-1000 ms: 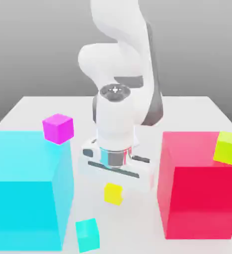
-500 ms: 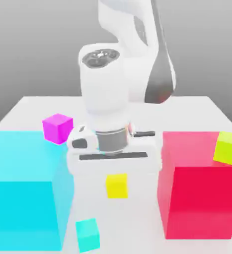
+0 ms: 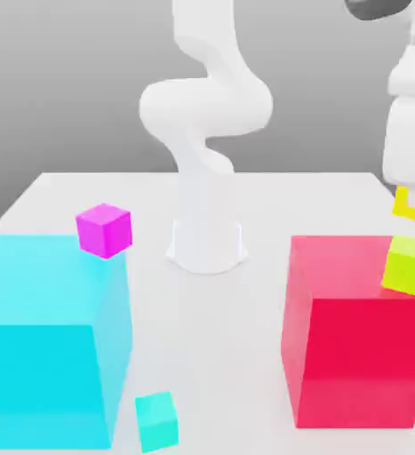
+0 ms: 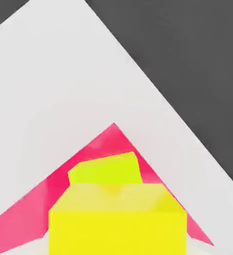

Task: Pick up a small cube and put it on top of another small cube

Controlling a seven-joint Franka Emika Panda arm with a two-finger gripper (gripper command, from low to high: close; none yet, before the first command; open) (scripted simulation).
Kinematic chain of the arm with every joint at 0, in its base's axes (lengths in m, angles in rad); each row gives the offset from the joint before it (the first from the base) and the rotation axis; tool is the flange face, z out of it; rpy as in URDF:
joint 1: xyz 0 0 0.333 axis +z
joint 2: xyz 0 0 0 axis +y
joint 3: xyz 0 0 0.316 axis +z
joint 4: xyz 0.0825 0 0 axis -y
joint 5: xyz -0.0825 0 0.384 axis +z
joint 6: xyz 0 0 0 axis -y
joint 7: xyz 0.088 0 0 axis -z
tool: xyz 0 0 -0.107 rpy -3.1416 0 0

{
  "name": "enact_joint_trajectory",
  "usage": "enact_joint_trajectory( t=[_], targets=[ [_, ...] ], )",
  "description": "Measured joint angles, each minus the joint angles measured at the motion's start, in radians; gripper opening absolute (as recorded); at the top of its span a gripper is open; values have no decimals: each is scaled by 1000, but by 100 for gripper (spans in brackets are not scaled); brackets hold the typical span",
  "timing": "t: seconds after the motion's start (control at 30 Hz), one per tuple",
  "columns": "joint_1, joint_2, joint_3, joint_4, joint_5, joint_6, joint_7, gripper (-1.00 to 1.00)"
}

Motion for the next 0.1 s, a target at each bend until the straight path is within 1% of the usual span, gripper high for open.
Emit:
enact_joint_trajectory(
  t=[0.1],
  targets=[
    [0,0,0,0,0,0,0,100]
  ],
)
